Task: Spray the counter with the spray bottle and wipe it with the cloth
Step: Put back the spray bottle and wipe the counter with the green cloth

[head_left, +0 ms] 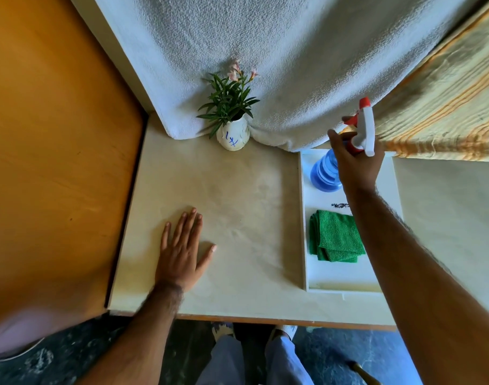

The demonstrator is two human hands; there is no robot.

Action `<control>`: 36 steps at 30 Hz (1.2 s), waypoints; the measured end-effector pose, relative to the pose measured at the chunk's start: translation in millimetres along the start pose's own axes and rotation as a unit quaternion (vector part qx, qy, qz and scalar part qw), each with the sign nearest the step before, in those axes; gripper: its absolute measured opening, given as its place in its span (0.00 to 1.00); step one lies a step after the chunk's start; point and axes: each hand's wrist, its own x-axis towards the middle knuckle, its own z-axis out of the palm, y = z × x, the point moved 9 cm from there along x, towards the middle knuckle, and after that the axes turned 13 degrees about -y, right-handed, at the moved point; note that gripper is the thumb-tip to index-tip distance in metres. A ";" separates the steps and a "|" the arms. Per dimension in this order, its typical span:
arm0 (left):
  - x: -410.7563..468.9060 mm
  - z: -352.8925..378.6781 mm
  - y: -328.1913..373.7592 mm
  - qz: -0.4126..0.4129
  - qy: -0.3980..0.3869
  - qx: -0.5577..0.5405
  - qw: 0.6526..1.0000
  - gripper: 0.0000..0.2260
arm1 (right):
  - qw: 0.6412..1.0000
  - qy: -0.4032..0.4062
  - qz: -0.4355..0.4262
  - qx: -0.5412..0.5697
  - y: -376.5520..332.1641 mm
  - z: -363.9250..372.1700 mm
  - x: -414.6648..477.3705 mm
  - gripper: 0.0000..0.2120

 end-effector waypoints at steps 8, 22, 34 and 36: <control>-0.4 -2.3 1.4 0.004 -0.002 -0.008 1.000 0.39 | 0.985 -0.015 0.021 -0.168 29.6 -27.3 -69.4 0.36; -0.1 -4.8 2.5 0.006 0.002 -0.010 1.000 0.38 | 0.812 -0.326 -0.129 -0.466 78.0 1.2 -179.4 0.34; -1.8 -6.0 3.8 0.008 0.008 -0.016 1.000 0.38 | 0.837 -0.337 -0.271 -0.336 -26.2 101.3 -143.6 0.19; -2.5 -7.2 3.8 0.007 0.016 -0.013 1.000 0.38 | 0.786 -0.374 -0.348 -0.347 -32.7 149.7 -132.7 0.18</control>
